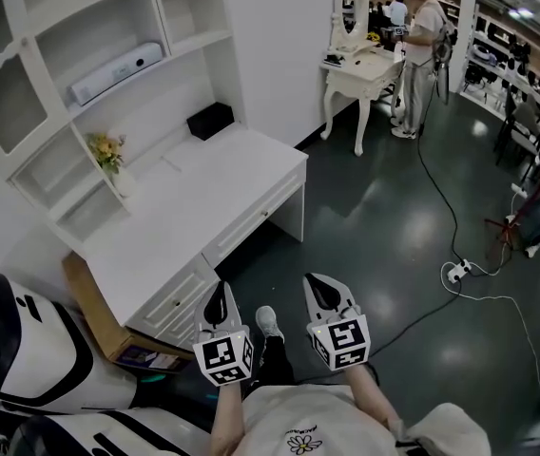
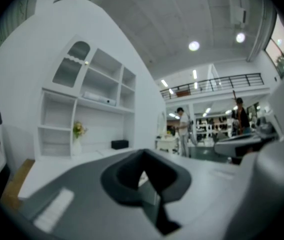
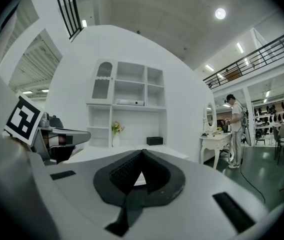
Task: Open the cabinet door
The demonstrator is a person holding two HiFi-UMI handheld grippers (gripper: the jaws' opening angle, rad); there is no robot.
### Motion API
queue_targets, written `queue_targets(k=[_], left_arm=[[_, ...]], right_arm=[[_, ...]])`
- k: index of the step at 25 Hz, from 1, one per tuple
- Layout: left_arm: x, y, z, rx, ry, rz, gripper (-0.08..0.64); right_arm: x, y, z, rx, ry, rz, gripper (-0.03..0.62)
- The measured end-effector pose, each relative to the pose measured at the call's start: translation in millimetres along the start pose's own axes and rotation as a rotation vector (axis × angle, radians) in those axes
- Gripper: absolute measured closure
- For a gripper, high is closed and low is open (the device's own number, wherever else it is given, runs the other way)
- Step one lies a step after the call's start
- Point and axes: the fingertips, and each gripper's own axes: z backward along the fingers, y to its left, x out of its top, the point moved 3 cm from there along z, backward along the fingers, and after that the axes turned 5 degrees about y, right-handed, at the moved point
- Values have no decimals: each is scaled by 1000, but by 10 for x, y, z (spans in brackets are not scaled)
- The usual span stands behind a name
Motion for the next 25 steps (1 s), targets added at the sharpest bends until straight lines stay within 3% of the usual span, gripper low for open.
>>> queue_targets(k=[12,25], left_arm=[[288,205,-1220,-38,0,-39,554],[1056,1029,-3081,-61,-66,-76,554]], right_arm=[[171,-485,-957,-29,1,-48,593],[886,-947,-2952,-39,-16,-70,592]])
